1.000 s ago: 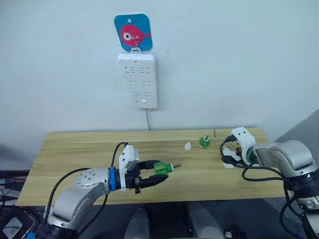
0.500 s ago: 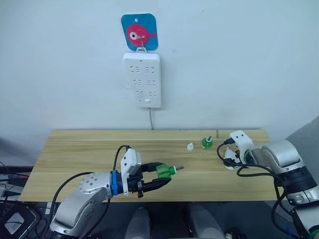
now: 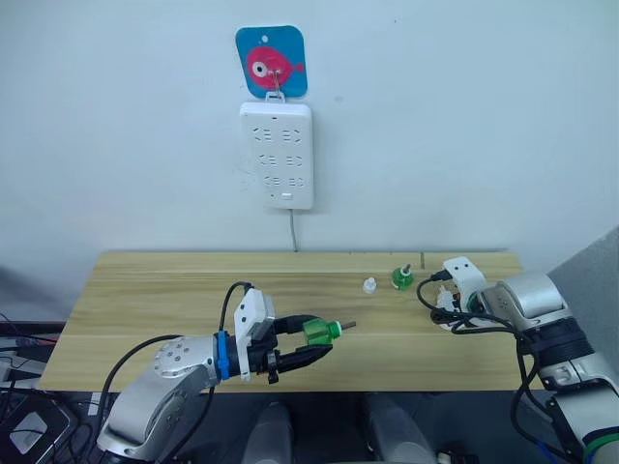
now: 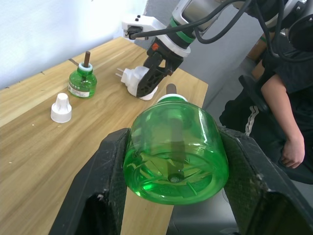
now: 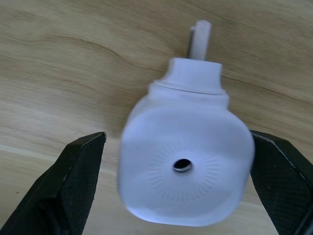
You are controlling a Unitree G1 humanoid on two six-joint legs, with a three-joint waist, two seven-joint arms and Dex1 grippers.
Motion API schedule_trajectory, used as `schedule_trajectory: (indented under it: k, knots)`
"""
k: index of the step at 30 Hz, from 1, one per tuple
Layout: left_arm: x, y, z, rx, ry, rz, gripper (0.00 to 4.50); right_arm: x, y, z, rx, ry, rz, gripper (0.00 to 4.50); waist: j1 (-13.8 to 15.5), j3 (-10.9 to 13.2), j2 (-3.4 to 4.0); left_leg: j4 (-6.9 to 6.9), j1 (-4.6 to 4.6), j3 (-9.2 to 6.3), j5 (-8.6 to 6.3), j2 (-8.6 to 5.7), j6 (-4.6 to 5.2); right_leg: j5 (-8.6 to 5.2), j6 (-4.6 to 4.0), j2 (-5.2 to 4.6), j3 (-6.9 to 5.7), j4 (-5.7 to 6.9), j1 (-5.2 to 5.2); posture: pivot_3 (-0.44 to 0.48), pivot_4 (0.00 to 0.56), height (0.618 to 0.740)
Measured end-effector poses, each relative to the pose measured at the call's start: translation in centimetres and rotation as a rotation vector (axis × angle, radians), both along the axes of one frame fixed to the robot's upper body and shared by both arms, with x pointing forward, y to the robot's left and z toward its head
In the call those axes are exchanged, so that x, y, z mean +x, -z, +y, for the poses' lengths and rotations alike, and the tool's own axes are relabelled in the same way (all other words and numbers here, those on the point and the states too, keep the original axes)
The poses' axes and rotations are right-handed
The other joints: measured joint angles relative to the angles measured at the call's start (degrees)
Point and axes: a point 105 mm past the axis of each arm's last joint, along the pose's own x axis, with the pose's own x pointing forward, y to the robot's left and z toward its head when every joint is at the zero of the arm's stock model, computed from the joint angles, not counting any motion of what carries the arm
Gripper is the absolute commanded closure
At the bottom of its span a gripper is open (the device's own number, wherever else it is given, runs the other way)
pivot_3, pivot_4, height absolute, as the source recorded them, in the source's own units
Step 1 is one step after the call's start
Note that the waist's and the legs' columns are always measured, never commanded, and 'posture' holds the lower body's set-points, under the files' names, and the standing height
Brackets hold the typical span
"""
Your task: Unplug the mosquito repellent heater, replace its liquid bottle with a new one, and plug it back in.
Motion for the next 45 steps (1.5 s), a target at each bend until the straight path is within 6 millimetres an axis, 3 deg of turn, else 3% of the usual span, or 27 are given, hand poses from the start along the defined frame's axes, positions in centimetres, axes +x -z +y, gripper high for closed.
schedule_trajectory:
  k: [3,9,12,15,22,27,30,35,45]
  knots:
    - [0.0,0.0,0.0,0.004,-0.001,-0.002,2.2,0.0,0.2,0.2,0.0,0.001,0.003,1.48,-0.05,0.0,0.0,0.0,0.02,0.0,0.0,0.02,0.0,0.0,0.0,0.01,0.0,0.01,0.0,-0.011,0.192,0.74]
    - [0.2,-0.2,0.0,0.004,0.01,-0.011,2.2,-0.1,-0.2,0.4,0.024,0.013,0.004,1.48,-0.05,0.0,0.01,0.0,-0.01,0.0,0.0,0.0,0.0,0.0,0.0,0.0,-0.01,0.01,-0.01,-0.063,0.182,0.74]
    - [0.3,-0.7,-0.1,0.003,0.051,-0.019,2.2,-0.5,-1.8,0.3,0.079,-0.008,-0.044,1.48,-0.1,-0.01,0.02,-0.01,-0.03,-0.03,0.0,0.0,0.0,0.0,0.0,0.01,-0.05,0.0,-0.02,-0.102,0.172,0.74]
    - [0.5,-1.2,0.0,-0.002,0.1,-0.002,2.2,-1.0,-4.3,0.7,0.216,-0.047,-0.134,1.48,-0.2,-0.02,0.02,0.0,-0.06,-0.07,0.0,0.0,0.0,-0.03,0.06,0.01,-0.12,-0.02,-0.01,-0.149,0.159,0.74]
    - [2.0,-4.7,0.0,-0.011,0.255,0.003,2.2,-5.8,-13.3,6.1,0.67,-0.418,-0.354,1.48,-1.62,-0.16,-0.03,0.02,-0.06,-0.06,0.0,0.0,-0.01,-0.14,0.27,0.03,-0.13,-0.04,0.03,-0.22,0.136,0.74]
    - [3.0,-7.1,0.0,-0.042,0.308,0.014,2.2,-8.4,-16.5,8.0,0.862,-0.576,-0.356,1.48,-3.42,-0.21,-0.09,0.06,-0.05,-0.05,0.01,0.0,-0.01,-0.12,0.29,0.03,-0.11,-0.01,0.03,-0.225,0.129,0.74]
    - [3.3,-9.1,-0.1,-0.091,0.326,0.014,2.2,-9.2,-17.1,8.3,0.923,-0.616,-0.342,1.48,-4.08,-0.26,-0.08,0.04,-0.04,-0.04,0.0,0.01,-0.01,-0.12,0.29,0.04,-0.1,0.0,0.02,-0.219,0.127,0.74]
    - [3.4,-10.7,-0.4,-0.184,0.314,0.073,2.2,-8.7,-17.6,9.4,1.032,-0.605,-0.356,1.48,-5.21,-0.29,-0.1,0.05,-0.04,-0.05,0.01,0.01,-0.01,-0.11,0.28,0.04,-0.08,0.12,-0.01,-0.198,0.119,0.74]
    - [3.1,-10.4,-0.5,-0.188,0.284,0.103,2.2,-8.5,-18.6,10.3,1.12,-0.579,-0.359,1.48,-4.98,-0.39,-0.08,0.07,-0.03,-0.04,0.01,-0.02,-0.01,0.01,0.07,0.03,-0.06,0.22,-0.03,-0.191,0.115,0.74]
